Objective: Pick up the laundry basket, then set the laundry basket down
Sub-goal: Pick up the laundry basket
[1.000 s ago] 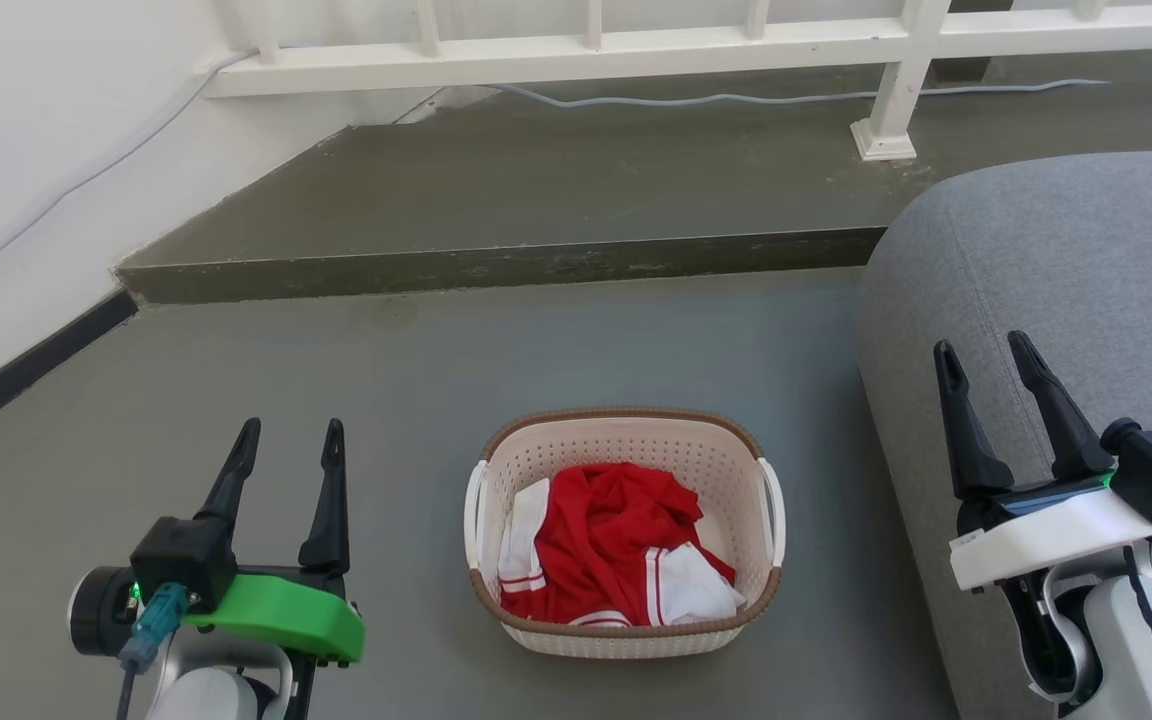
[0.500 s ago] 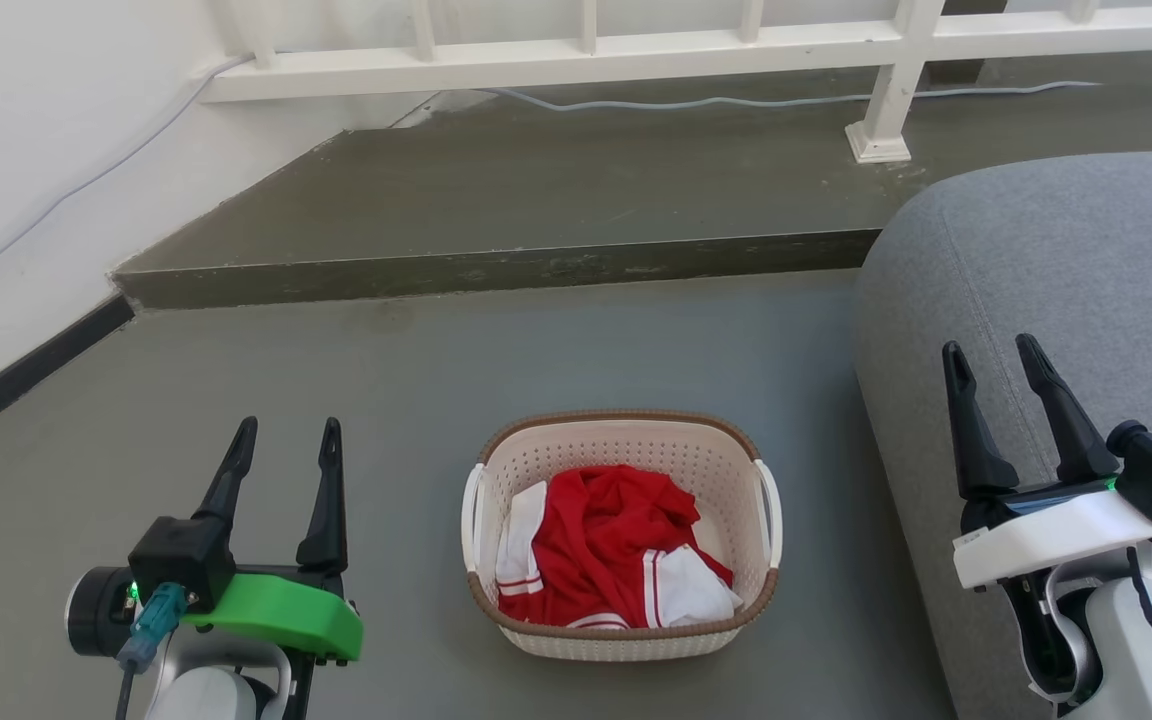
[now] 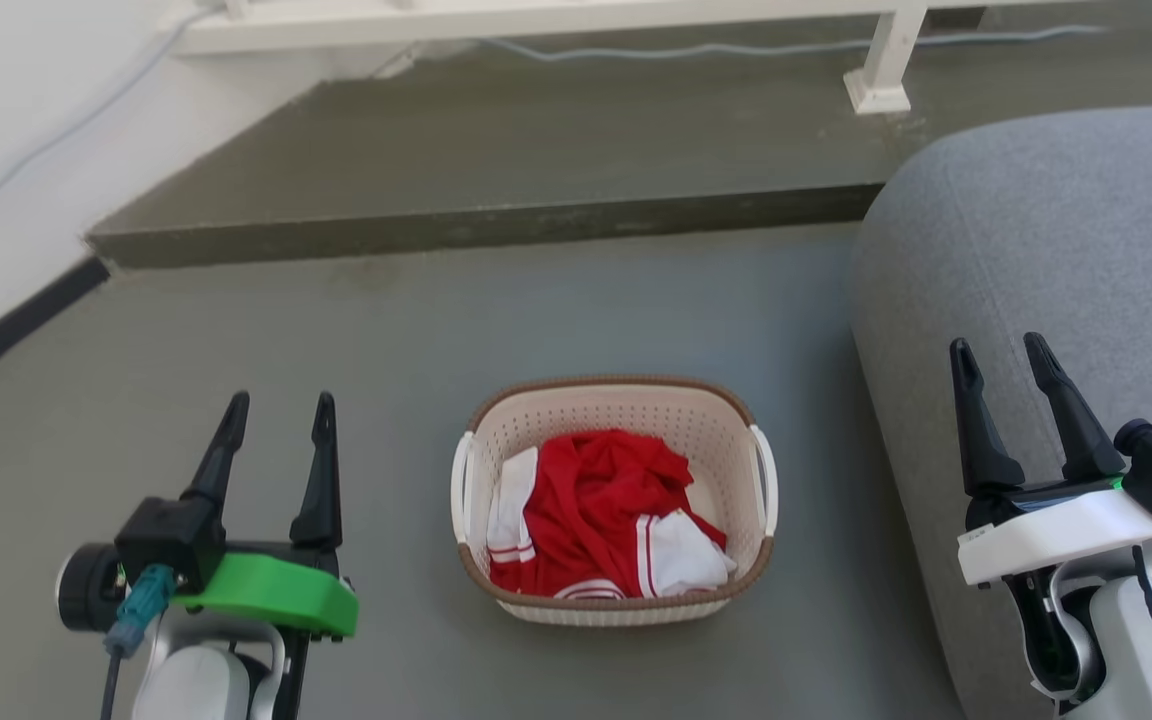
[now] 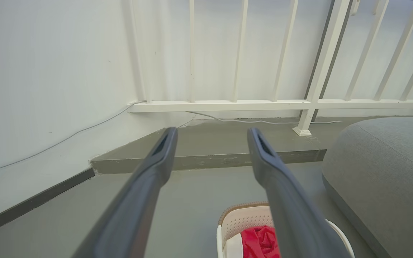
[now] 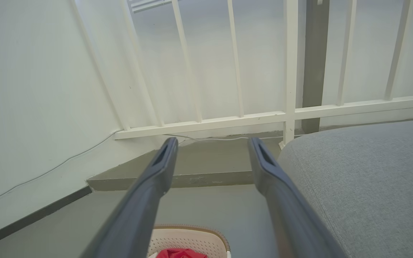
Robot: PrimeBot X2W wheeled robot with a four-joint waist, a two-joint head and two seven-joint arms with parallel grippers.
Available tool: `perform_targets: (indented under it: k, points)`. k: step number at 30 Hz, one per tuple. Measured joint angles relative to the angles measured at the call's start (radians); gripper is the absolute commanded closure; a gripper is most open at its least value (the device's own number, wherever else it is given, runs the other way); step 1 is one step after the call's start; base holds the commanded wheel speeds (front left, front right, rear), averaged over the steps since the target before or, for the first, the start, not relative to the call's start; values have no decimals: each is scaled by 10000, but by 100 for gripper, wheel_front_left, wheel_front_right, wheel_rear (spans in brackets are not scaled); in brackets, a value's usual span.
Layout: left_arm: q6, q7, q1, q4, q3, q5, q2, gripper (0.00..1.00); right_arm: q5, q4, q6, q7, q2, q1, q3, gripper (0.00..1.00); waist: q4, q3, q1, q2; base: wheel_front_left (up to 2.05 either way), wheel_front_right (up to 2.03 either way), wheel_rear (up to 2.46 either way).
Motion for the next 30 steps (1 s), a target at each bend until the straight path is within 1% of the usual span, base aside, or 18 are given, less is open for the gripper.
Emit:
perform_targets:
  k: [3, 5, 19, 30]
  points:
    - [-15, 0, -296, -130, 2, 4, -8, 0, 0, 2, 15, 0, 6, -61, -38, 0, -38, 357, 0, 0, 0, 0, 0]
    - [-46, 0, -347, -144, -6, 21, -13, 0, 0, 4, 84, 0, 10, -174, -65, 0, -57, 563, 0, 0, 0, 0, 0]
    - [-150, 0, -1494, -119, -19, 77, -44, 0, 2, 268, 88, 0, 46, -1291, -127, 0, -219, 2281, 1, 0, 0, 0, 0]
    - [-265, -2, -2531, 525, -107, 138, -81, 0, 21, 968, 123, -2, 46, -2125, -119, 0, -301, 3634, 1, 0, 0, 0, 0]
